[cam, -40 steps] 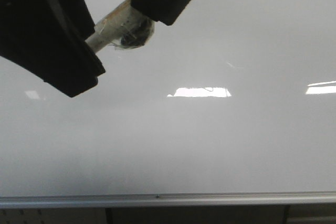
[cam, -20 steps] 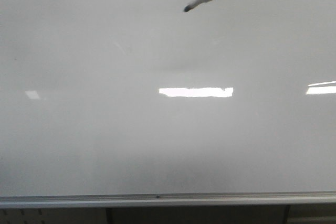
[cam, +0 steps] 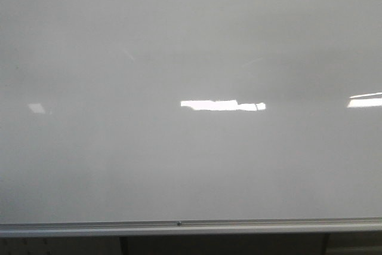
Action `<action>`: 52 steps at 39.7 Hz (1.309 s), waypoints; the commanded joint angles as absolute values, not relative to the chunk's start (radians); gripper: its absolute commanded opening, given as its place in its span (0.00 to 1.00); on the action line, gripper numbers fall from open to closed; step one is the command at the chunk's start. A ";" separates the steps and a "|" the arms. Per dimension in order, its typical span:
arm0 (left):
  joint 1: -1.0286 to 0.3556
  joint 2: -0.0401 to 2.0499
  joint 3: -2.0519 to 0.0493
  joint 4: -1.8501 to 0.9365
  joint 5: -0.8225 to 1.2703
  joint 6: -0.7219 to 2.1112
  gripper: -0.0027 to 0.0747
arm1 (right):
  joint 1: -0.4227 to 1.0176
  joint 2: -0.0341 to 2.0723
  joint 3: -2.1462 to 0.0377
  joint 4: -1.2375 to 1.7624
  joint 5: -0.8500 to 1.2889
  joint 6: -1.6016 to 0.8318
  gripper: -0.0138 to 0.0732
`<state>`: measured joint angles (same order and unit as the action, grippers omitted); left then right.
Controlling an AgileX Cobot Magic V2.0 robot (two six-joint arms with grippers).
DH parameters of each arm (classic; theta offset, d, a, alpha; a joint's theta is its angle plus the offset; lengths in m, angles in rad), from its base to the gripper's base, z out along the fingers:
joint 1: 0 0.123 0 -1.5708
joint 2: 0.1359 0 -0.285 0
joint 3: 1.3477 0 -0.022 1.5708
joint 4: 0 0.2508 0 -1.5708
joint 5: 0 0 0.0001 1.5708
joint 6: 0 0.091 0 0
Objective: Write number 2 on whiteboard
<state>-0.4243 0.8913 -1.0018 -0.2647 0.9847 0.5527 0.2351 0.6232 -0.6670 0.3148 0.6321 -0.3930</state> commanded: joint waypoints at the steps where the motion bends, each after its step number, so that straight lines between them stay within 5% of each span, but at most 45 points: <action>1: -0.421 0.884 -1.025 -0.292 0.921 0.544 0.74 | 0.231 0.611 -0.647 0.342 0.489 -0.392 0.22; 19: -0.421 0.888 -1.025 -0.292 0.910 0.544 0.74 | 0.231 0.817 -0.652 0.342 0.153 -0.393 0.22; 52: -0.421 0.888 -1.025 -0.292 0.910 0.544 0.74 | 0.227 1.310 -0.966 0.269 0.009 -0.393 0.22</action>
